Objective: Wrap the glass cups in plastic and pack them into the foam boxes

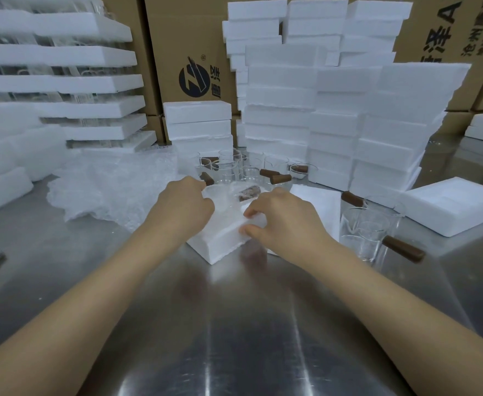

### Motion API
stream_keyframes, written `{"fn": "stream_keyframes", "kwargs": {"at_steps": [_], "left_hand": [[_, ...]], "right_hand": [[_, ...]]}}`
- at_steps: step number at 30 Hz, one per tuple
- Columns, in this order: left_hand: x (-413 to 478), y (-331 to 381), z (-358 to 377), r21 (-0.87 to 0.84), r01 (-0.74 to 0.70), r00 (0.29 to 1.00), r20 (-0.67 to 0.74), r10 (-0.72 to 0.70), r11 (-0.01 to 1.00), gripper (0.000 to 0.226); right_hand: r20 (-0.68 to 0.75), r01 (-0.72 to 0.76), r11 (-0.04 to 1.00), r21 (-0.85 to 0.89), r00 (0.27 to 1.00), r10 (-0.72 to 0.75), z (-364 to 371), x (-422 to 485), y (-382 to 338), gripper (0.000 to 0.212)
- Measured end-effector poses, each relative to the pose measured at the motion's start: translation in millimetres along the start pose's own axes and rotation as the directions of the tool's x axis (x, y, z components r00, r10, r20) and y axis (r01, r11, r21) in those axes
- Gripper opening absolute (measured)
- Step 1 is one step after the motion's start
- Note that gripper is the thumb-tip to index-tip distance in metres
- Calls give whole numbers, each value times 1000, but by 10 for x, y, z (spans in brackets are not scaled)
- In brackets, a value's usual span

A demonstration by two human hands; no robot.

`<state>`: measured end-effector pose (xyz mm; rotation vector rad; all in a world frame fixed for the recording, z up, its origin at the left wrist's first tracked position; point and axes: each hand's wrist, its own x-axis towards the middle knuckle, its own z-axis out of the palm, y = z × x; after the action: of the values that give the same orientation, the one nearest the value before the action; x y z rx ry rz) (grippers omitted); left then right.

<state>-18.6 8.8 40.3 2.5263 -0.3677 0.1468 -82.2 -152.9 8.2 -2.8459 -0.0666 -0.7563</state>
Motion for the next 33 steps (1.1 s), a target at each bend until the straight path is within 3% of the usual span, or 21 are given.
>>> {"fn": "stream_keyframes", "kwargs": {"at_steps": [3,7,15,22,24,27,29,31,33], "left_hand": [[32,-28,-69,-47,65,994,86,-61,997,10],[71,-38,-50,-52,78,994,75,-74,996,15],[32,3,-14,114,57,996,63,-65,992,7],[43,-26,199,238,20,990,-138,13,971,28],[93,-74,204,183,-58,988,-128,82,981,31],[161,-147,83,-114,-139,987,-96,129,984,39],[212,-203,7,-185,-182,976,-149,156,966,39],[268,-255,-37,-114,-202,972,-148,185,973,44],[302,-292,-68,-113,-178,984,-3,179,977,55]], "right_hand": [[-18,27,999,-34,999,-27,33,-4,-17,27],[-25,51,997,-65,998,-53,51,-18,-30,28],[-17,86,996,-1,996,-86,31,-26,-113,20],[15,67,998,23,998,-67,60,-15,-135,20],[38,34,999,33,999,-35,38,4,-126,21],[33,-28,997,78,999,25,-102,15,-54,28],[7,-72,995,66,997,71,-249,5,49,39],[113,-145,989,-41,982,149,-403,-8,161,51],[310,-163,974,-157,928,206,-485,-14,228,59]]}}
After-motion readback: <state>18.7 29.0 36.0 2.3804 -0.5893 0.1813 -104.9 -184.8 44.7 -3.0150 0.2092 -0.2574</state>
